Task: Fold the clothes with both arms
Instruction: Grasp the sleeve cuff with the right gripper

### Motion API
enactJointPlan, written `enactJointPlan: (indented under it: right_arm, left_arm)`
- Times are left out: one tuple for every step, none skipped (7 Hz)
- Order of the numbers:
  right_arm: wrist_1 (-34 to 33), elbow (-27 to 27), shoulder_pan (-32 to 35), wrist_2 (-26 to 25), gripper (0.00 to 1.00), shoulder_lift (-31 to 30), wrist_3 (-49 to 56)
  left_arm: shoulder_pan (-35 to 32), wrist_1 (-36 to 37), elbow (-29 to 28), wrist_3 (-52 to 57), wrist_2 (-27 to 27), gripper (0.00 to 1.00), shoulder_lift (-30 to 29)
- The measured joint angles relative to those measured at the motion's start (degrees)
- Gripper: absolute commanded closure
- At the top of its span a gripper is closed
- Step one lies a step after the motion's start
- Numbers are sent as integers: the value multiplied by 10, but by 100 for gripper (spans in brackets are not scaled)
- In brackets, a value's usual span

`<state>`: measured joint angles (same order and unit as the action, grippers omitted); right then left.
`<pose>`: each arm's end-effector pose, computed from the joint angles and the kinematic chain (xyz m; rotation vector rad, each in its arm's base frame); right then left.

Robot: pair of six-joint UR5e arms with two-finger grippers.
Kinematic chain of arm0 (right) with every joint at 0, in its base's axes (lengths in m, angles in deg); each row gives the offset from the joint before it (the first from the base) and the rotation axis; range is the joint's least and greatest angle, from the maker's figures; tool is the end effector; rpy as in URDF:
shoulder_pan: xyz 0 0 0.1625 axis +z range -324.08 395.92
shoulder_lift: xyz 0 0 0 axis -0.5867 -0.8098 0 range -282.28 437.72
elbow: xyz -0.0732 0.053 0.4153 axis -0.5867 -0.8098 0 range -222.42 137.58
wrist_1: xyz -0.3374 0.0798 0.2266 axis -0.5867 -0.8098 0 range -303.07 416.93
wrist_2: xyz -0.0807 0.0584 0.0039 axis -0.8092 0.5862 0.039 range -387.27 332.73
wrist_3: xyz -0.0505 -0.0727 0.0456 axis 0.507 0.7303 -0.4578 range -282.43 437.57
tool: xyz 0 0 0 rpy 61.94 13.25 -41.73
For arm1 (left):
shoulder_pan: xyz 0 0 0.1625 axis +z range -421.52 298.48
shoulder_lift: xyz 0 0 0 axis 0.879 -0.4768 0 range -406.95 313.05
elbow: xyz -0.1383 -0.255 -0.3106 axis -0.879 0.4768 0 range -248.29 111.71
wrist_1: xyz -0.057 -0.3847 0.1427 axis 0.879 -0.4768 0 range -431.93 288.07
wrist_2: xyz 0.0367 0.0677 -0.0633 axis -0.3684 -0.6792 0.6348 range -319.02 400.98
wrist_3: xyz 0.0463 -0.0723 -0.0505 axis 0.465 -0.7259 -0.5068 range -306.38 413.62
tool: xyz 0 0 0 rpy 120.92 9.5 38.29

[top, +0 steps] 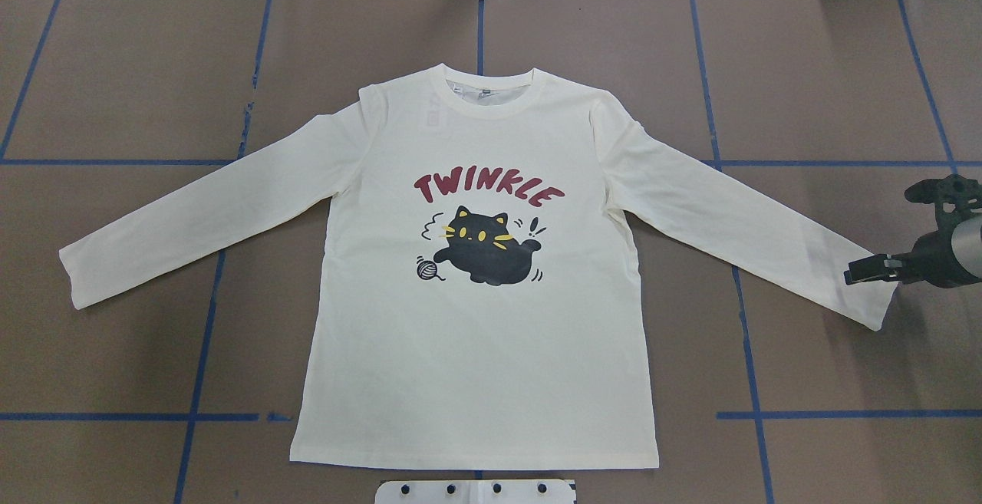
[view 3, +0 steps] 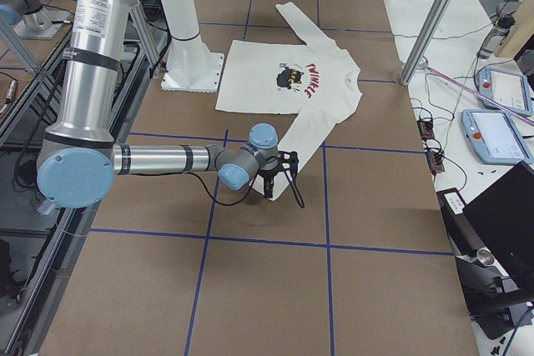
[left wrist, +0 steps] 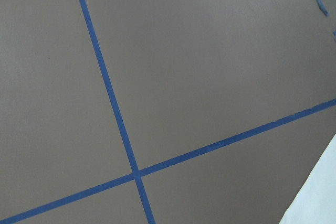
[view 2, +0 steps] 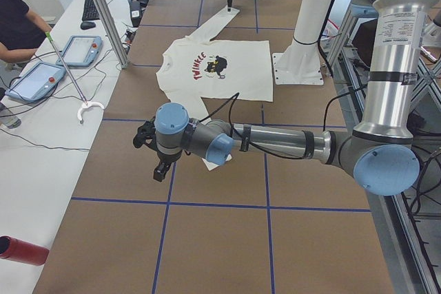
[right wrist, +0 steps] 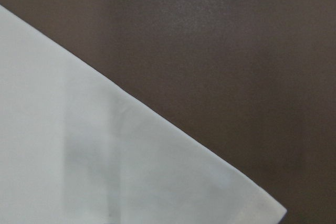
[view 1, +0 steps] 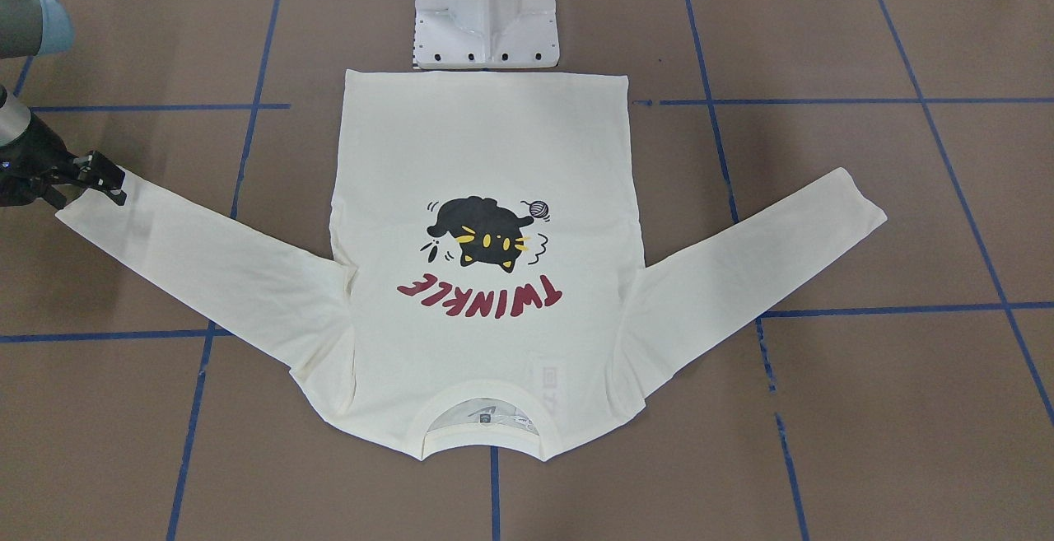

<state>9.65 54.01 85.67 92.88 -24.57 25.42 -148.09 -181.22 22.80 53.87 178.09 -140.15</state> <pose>-0.2149 -0.3829 0.6269 0.0680 -0.8038 0.0272 -0.0283 -0.5359 0.5798 0.3657 0.8215 0.2291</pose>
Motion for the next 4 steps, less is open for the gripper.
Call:
enactJointPlan:
  right_arm:
    - [-21, 5, -1, -1, 0, 0, 0]
    - [-39, 12, -3, -1, 0, -2, 0]
    - [-47, 14, -4, -1, 0, -4, 1]
    - [-51, 14, -6, -2, 0, -7, 1]
  left_arm:
    - [0, -3, -3, 1, 0, 0, 0]
    - [0, -7, -5, 1, 0, 0, 1]
    - [0, -9, -6, 1, 0, 0, 1]
    - [0, -10, -6, 1, 0, 0, 1]
